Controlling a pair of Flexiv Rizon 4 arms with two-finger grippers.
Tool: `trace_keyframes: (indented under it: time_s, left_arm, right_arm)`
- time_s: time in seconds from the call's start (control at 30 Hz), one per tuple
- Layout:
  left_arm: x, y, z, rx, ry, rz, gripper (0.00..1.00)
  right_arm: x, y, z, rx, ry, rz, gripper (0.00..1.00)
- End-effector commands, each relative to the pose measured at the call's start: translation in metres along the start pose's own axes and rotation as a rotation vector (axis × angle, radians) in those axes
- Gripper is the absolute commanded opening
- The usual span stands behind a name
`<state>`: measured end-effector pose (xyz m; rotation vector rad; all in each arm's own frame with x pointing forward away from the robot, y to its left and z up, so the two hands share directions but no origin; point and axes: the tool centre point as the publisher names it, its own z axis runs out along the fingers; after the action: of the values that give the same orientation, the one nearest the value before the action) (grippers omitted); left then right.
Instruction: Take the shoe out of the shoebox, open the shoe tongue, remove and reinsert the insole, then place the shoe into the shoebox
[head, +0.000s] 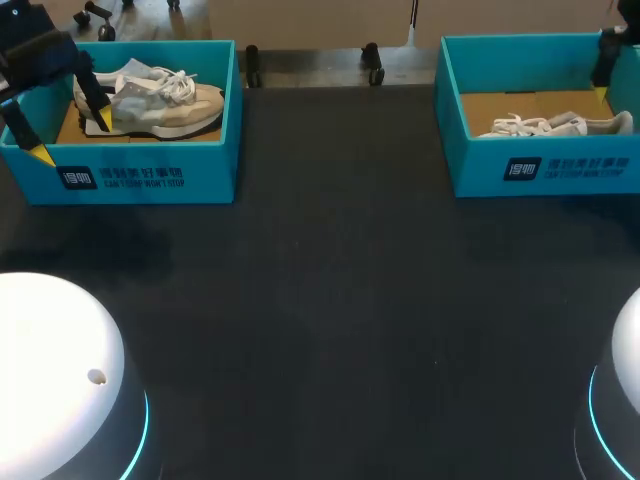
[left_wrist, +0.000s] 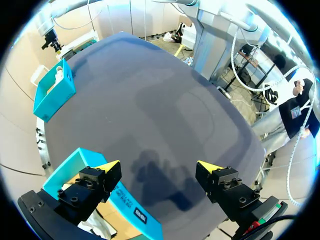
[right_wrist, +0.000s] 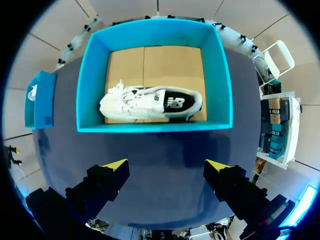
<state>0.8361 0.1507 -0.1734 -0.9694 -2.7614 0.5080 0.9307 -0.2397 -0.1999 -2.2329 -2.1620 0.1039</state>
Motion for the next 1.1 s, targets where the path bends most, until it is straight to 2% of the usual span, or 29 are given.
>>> trace_keyframes:
  time_s: [0.03,0.17,0.47,0.63,0.8,0.87,1.1]
  left_arm:
    - [0.000,0.000,0.000,-0.004,0.002,0.001,1.00]
    - [0.000,0.000,0.000,-0.004,0.002,0.001,1.00]
    - [0.000,0.000,0.000,-0.004,0.002,0.001,1.00]
    - [-0.003,0.025,-0.016,0.029,0.026,0.026,1.00]
    - [-0.013,0.058,-0.034,0.002,0.048,0.034,1.00]
    - [-0.018,0.072,-0.040,-0.031,0.059,0.054,1.00]
    - [-0.028,0.108,-0.054,-0.074,0.073,0.098,1.00]
  right_arm:
    - [0.008,-0.028,-0.001,-0.021,0.008,-0.004,1.00]
    - [0.019,-0.042,0.000,0.032,0.019,0.020,1.00]
    - [0.019,-0.042,0.000,0.032,0.019,0.020,1.00]
    - [0.019,-0.042,0.000,0.032,0.019,0.020,1.00]
    - [0.019,-0.042,0.000,0.032,0.019,0.020,1.00]
    - [0.019,-0.042,0.000,0.032,0.019,0.020,1.00]
    - [0.019,-0.042,0.000,0.032,0.019,0.020,1.00]
